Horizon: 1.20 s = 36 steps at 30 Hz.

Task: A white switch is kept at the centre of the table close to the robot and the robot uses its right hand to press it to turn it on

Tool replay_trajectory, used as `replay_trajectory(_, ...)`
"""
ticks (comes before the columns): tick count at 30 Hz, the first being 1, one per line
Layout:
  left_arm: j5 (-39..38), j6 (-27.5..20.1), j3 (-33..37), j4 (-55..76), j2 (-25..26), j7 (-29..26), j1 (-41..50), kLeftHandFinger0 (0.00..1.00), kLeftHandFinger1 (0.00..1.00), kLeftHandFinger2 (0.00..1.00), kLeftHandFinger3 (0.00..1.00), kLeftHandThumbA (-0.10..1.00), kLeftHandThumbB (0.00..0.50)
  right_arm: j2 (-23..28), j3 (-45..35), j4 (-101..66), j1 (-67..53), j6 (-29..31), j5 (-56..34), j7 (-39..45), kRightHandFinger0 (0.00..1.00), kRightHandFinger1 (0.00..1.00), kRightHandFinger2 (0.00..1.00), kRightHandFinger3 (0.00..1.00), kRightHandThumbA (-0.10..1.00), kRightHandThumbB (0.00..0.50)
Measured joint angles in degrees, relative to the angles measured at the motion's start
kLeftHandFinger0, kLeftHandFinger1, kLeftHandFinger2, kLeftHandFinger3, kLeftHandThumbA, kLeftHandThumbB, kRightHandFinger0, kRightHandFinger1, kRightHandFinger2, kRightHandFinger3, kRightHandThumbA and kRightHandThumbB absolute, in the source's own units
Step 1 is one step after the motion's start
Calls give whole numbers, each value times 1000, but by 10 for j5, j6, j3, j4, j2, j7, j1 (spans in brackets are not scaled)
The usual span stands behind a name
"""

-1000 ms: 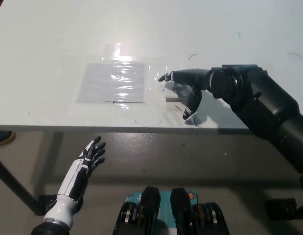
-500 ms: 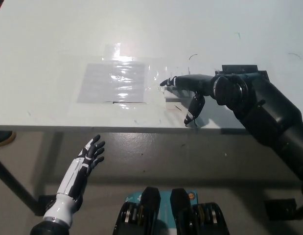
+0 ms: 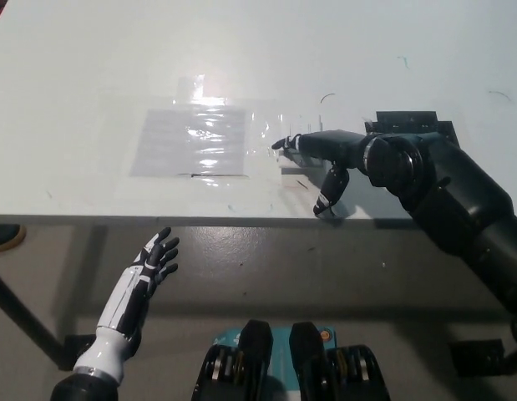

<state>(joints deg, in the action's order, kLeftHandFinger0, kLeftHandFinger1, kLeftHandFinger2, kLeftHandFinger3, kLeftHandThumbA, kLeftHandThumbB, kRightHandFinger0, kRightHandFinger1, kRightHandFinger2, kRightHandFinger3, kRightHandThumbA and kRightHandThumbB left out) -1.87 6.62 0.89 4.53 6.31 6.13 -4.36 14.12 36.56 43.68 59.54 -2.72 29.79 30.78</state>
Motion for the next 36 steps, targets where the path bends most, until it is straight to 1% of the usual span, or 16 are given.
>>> replay_trajectory(5, 0, -1, 0, 0, 0, 0, -1, 1000, 1000, 1000, 1000, 944, 0, -2, 1, 6, 1, 9, 3, -4, 1000, 1000, 1000, 1000, 1000, 306)
replay_trajectory(7, 0, -1, 0, 0, 0, 0, -1, 1000, 1000, 1000, 1000, 935, 0, -2, 0, 5, 1, 10, 5, -4, 1000, 1000, 1000, 1000, 1000, 332)
replay_trajectory(9, 0, -1, 0, 0, 0, 0, -1, 1000, 1000, 1000, 1000, 935, 0, -1, -5, -3, 2, 9, 4, -3, 1000, 1000, 1000, 1000, 1000, 334)
replay_trajectory(11, 0, -1, 0, 0, 0, 0, -1, 1000, 1000, 1000, 1000, 938, 0, -1, -14, -9, 2, 7, 1, 2, 1000, 1000, 1000, 1000, 1000, 327)
replay_trajectory(13, 0, -1, 0, -1, 0, 0, -1, 1000, 1000, 1000, 1000, 941, 0, 0, -30, -18, 2, 5, -4, 8, 1000, 1000, 1000, 1000, 1000, 292)
replay_trajectory(15, 0, -1, 0, 0, 0, 0, -1, 1000, 1000, 1000, 1000, 937, 0, 5, -63, -43, 2, 1, -18, 16, 1000, 1000, 1000, 1000, 1000, 262)
replay_trajectory(16, 0, -1, 0, 0, 0, 0, -1, 1000, 1000, 1000, 1000, 944, 0, 5, -63, -43, 2, 1, -18, 16, 1000, 1000, 1000, 1000, 1000, 288)
replay_trajectory(19, 0, -1, 0, -1, 1, 0, -1, 1000, 1000, 1000, 1000, 962, 0, 23, -150, -109, 13, -5, -57, 21, 1000, 1000, 1000, 1000, 1000, 287)
replay_trajectory(20, 0, -1, 0, -1, 1, 0, -1, 1000, 1000, 1000, 1000, 976, 21, 28, -174, -127, 17, -7, -68, 21, 1000, 1000, 1000, 1000, 1000, 308)
replay_trajectory(22, 1, 0, 0, -1, 1, 0, -1, 1000, 1000, 1000, 1000, 971, 1, 38, -208, -167, 19, -12, -84, 21, 1000, 1000, 1000, 1000, 1000, 310)
replay_trajectory(26, 1, 0, 0, -1, 1, 0, -1, 1000, 1000, 1000, 1000, 948, 0, 51, -273, -265, 1, -27, -123, 22, 1000, 1000, 1000, 1000, 1000, 300)
replay_trajectory(28, 1, 0, 0, -1, 0, 0, 0, 1000, 1000, 1000, 1000, 947, 0, 57, -292, -306, -15, -33, -136, 23, 1000, 1000, 1000, 1000, 1000, 262)
replay_trajectory(33, 1, 1, 0, -2, 0, 0, 0, 1000, 1000, 1000, 1000, 948, 0, 73, -332, -420, -93, -52, -167, 25, 1000, 1000, 1000, 1000, 1000, 256)
replay_trajectory(34, 1, 1, 0, -3, 0, 0, 0, 1000, 1000, 1000, 1000, 947, 0, 74, -342, -443, -118, -55, -174, 25, 1000, 1000, 1000, 1000, 1000, 291)
replay_trajectory(35, 1, 1, 0, -3, 0, 0, -1, 1000, 1000, 1000, 1000, 947, 0, 74, -351, -464, -135, -58, -181, 24, 1000, 1000, 1000, 1000, 1000, 285)
replay_trajectory(36, 1, 1, 0, -3, 0, 0, 0, 1000, 1000, 1000, 1000, 947, 0, 74, -360, -484, -160, -61, -188, 24, 1000, 1000, 1000, 1000, 1000, 296)
